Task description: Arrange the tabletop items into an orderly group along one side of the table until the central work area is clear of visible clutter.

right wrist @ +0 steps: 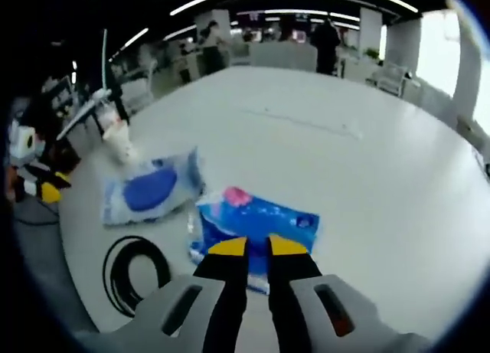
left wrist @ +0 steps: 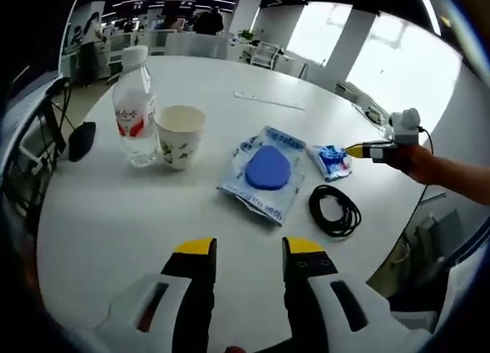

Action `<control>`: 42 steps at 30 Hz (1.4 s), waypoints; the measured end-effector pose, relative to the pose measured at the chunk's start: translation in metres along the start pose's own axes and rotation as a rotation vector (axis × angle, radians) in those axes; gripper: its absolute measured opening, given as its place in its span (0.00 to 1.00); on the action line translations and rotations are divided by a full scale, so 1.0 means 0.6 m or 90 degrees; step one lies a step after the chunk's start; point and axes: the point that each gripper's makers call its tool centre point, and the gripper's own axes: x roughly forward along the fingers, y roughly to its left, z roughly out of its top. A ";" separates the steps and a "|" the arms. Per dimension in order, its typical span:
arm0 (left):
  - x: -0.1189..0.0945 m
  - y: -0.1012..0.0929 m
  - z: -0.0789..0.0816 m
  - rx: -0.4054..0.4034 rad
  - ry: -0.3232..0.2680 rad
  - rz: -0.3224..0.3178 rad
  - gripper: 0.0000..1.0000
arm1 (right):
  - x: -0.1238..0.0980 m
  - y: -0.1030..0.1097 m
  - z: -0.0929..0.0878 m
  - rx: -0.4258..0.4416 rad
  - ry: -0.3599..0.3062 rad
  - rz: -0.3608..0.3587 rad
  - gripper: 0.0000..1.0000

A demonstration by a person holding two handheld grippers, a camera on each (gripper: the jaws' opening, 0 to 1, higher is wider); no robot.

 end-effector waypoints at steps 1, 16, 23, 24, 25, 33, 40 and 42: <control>0.004 0.000 0.000 0.000 0.002 -0.001 0.33 | 0.001 0.003 0.002 -0.002 0.000 0.002 0.07; 0.032 -0.010 -0.001 -0.054 -0.005 0.017 0.32 | 0.023 0.033 0.030 -0.020 0.001 0.036 0.08; 0.050 -0.017 -0.010 -0.099 -0.006 0.029 0.33 | 0.035 0.058 0.045 -0.012 -0.001 0.062 0.10; 0.054 -0.020 -0.011 -0.107 -0.006 0.026 0.33 | 0.040 0.064 0.046 -0.015 0.002 0.069 0.11; 0.058 -0.022 -0.012 -0.112 -0.006 0.026 0.33 | 0.042 0.067 0.047 -0.015 0.002 0.071 0.11; 0.075 -0.034 -0.012 -0.139 -0.012 0.032 0.32 | 0.062 0.086 0.051 -0.019 0.012 0.091 0.12; 0.081 -0.025 -0.013 -0.169 -0.020 0.042 0.30 | 0.070 0.092 0.053 -0.024 0.019 0.101 0.13; 0.086 -0.023 -0.015 -0.181 -0.018 0.042 0.29 | 0.076 0.094 0.052 -0.027 0.025 0.104 0.14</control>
